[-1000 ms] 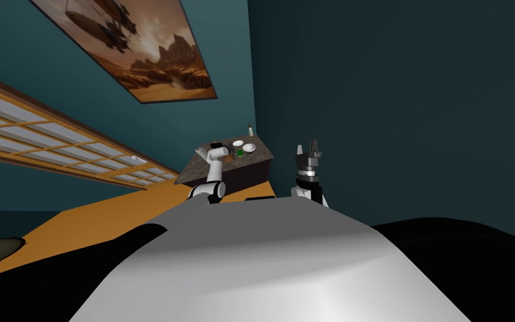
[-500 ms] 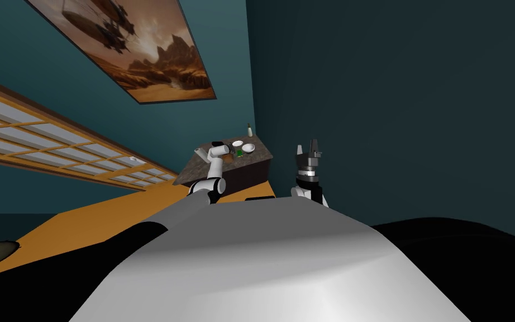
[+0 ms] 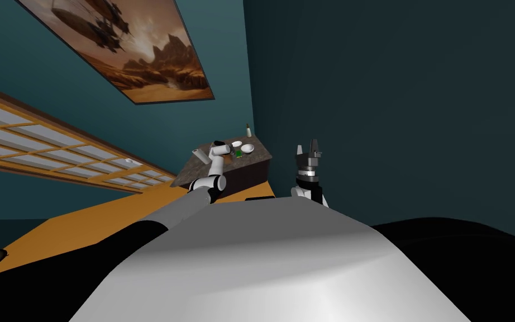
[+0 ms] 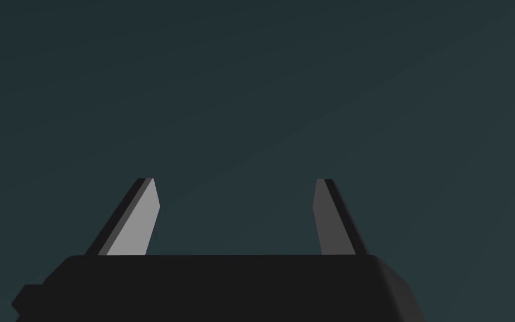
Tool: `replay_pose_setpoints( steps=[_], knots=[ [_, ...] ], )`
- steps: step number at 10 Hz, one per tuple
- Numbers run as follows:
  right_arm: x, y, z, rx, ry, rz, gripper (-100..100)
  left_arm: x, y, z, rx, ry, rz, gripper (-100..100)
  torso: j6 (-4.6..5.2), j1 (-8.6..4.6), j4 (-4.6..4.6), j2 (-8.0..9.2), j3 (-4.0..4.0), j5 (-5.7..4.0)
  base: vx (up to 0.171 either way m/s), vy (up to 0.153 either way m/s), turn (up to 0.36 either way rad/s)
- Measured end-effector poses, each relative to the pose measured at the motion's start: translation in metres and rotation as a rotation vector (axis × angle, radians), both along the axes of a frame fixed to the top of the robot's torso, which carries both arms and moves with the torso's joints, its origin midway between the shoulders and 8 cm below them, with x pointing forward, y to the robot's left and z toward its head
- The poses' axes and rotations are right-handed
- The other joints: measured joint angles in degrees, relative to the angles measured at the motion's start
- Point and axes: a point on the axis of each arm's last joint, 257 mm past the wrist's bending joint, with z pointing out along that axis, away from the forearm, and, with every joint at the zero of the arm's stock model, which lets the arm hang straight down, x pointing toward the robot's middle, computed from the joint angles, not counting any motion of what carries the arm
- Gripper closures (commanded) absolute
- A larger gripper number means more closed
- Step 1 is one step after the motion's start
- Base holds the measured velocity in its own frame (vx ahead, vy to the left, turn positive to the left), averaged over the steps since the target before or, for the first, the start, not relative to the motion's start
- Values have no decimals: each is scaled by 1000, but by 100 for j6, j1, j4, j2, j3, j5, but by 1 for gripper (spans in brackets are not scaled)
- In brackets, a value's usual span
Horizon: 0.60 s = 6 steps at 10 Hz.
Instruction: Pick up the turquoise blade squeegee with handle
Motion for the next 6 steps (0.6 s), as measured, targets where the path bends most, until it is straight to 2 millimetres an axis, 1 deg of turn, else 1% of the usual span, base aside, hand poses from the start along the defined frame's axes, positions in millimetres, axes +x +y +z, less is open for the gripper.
replay_pose_setpoints(
  steps=[2, 4, 6],
  knots=[
    [0, 0, 0, 0, 0, 0, 0, 0, 3, -10, 15, 34, 5, -100, 0, 1, 0, -2, -1, 0, 30, 0, -51],
    [0, 0, 0, 0, 0, 0, 0, -6, 6, -29, 44, 92, 13, -100, 0, 2, -2, -9, -6, 0, 39, 3, -42],
    [0, 0, 0, 0, 0, 0, 0, -9, 7, -40, 60, 130, 17, -100, -1, 3, -2, -6, -4, 1, 35, 4, -45]
  ],
)
